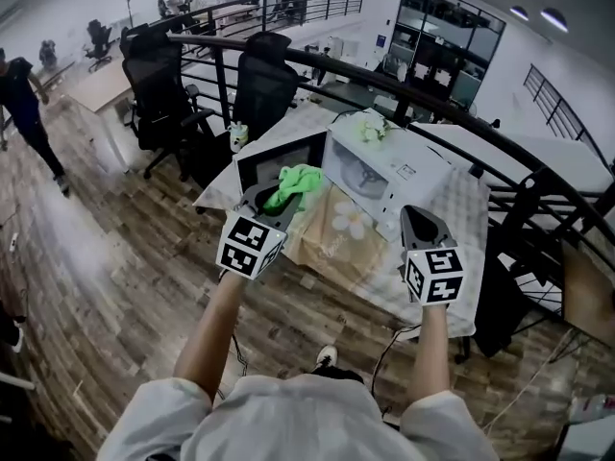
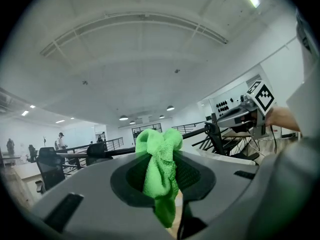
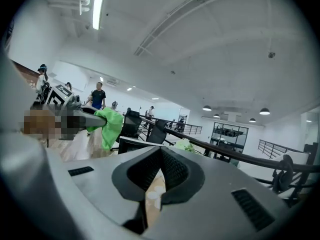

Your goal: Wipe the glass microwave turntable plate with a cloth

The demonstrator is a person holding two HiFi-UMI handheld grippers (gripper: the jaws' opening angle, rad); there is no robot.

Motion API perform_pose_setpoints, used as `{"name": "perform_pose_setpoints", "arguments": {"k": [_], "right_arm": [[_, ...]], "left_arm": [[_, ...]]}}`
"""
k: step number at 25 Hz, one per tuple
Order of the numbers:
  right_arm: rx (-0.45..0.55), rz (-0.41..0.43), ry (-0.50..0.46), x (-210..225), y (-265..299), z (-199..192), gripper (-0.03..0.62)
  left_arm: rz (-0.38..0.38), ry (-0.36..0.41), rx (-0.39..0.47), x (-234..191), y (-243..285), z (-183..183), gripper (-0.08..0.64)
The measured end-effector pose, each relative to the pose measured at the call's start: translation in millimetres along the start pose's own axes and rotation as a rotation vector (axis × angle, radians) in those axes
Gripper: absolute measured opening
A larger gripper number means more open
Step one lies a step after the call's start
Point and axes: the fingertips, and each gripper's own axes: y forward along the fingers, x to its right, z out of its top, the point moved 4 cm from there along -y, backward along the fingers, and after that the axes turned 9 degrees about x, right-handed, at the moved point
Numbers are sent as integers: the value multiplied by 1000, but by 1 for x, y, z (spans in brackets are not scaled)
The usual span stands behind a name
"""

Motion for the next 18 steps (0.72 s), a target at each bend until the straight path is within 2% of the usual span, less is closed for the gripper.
{"name": "perform_pose_setpoints", "arguments": {"k": [5, 10, 18], "right_arm": [[-5, 65, 16, 67, 58, -11, 12], [-29, 129, 34, 113, 97, -27, 11], [-78, 111, 22, 142, 135, -63, 14]], "left_arm": [[12, -13, -12, -7, 90, 0, 100], [29, -34, -39, -7, 152, -12, 100], [0, -75, -100, -12, 213, -56, 103]]}}
